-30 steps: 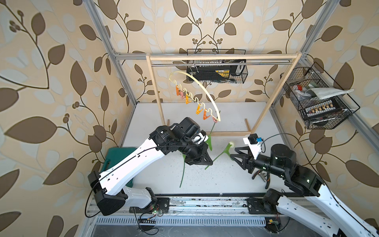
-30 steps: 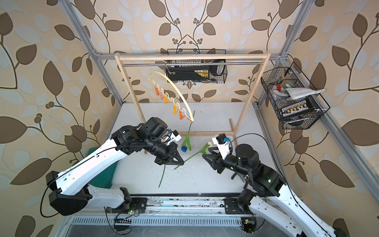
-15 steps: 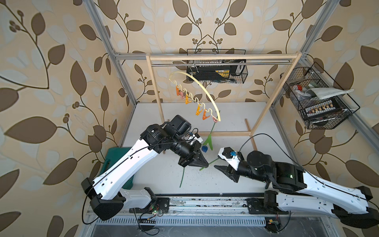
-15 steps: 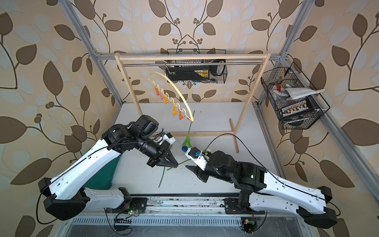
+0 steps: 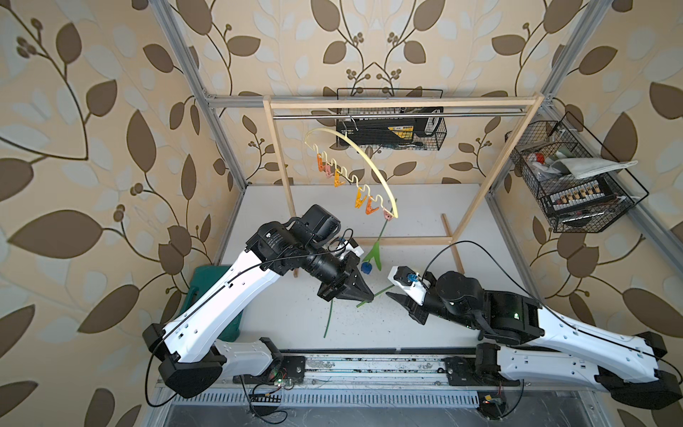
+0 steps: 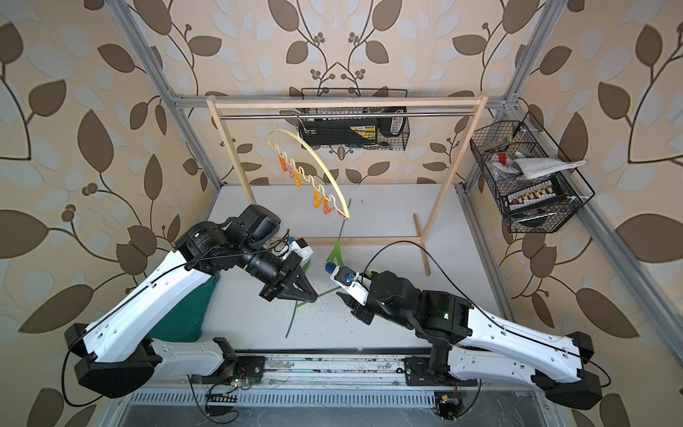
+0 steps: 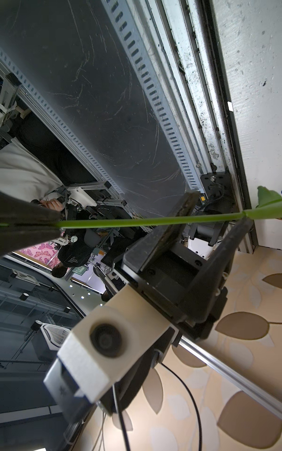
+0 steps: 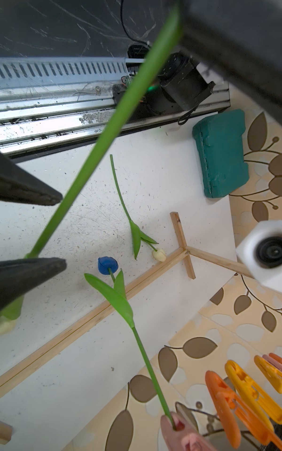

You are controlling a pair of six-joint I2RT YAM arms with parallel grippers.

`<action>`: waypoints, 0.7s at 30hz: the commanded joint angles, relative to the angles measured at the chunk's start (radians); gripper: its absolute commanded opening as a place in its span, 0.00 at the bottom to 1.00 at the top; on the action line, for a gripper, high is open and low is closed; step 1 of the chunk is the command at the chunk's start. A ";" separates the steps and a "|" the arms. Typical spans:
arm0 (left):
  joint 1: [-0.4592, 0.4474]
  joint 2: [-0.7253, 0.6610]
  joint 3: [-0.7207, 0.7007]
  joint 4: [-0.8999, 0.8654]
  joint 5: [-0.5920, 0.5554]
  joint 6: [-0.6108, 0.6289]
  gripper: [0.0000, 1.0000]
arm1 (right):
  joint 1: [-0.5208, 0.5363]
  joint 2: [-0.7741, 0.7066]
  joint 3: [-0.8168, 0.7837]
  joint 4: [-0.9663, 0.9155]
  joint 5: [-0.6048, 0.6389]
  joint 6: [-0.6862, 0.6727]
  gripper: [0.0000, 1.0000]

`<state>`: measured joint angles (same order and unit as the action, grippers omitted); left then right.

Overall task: Dry the flowers on a clothes hanger
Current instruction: Pick up the flower at the center of the board.

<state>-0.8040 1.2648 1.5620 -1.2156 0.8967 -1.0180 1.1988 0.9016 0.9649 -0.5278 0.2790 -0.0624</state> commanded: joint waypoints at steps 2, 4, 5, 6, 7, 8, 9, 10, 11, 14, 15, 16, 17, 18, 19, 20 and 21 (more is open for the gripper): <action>0.012 0.001 0.024 -0.018 0.024 0.033 0.00 | 0.005 0.016 0.034 0.007 0.041 -0.026 0.35; 0.012 0.002 0.022 -0.018 0.025 0.036 0.00 | 0.007 0.018 0.034 0.012 0.042 -0.027 0.34; 0.012 0.001 0.022 -0.018 0.024 0.039 0.00 | 0.007 0.022 0.035 0.012 0.042 -0.027 0.34; 0.012 0.002 0.020 -0.018 0.025 0.039 0.00 | 0.007 0.023 0.035 0.014 0.041 -0.027 0.33; 0.014 0.002 0.017 -0.016 0.025 0.040 0.00 | 0.006 0.025 0.036 0.015 0.041 -0.027 0.32; 0.014 0.002 0.014 -0.015 0.027 0.040 0.00 | 0.007 0.028 0.036 0.017 0.041 -0.027 0.31; 0.014 0.002 0.013 -0.015 0.027 0.042 0.00 | 0.007 0.031 0.037 0.018 0.040 -0.027 0.31; 0.015 0.001 0.012 -0.015 0.027 0.043 0.00 | 0.007 0.031 0.039 0.018 0.037 -0.027 0.31; 0.015 0.001 0.011 -0.015 0.027 0.044 0.00 | 0.006 0.029 0.039 0.021 0.036 -0.025 0.30; 0.017 -0.002 0.005 -0.010 0.028 0.045 0.00 | 0.006 0.028 0.044 0.026 0.031 -0.023 0.28; 0.017 -0.002 0.001 -0.008 0.029 0.045 0.00 | 0.007 0.030 0.048 0.026 0.030 -0.024 0.27; 0.018 -0.002 0.000 -0.007 0.030 0.045 0.00 | 0.006 0.032 0.049 0.026 0.028 -0.024 0.26; 0.019 -0.002 -0.002 -0.006 0.030 0.047 0.00 | 0.006 0.033 0.051 0.026 0.027 -0.024 0.25; 0.019 -0.001 -0.004 -0.005 0.030 0.049 0.00 | 0.006 0.033 0.053 0.026 0.026 -0.024 0.24; 0.019 -0.001 -0.005 -0.005 0.031 0.051 0.00 | 0.007 0.032 0.054 0.028 0.024 -0.024 0.24; 0.020 -0.001 -0.008 -0.004 0.033 0.052 0.00 | 0.006 0.033 0.052 0.029 0.024 -0.023 0.23; 0.022 0.000 -0.009 -0.004 0.034 0.053 0.00 | 0.006 0.034 0.052 0.031 0.022 -0.020 0.20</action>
<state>-0.7971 1.2686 1.5612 -1.2190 0.9009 -0.9932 1.2003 0.9318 0.9821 -0.5194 0.3035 -0.0872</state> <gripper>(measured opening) 0.053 0.217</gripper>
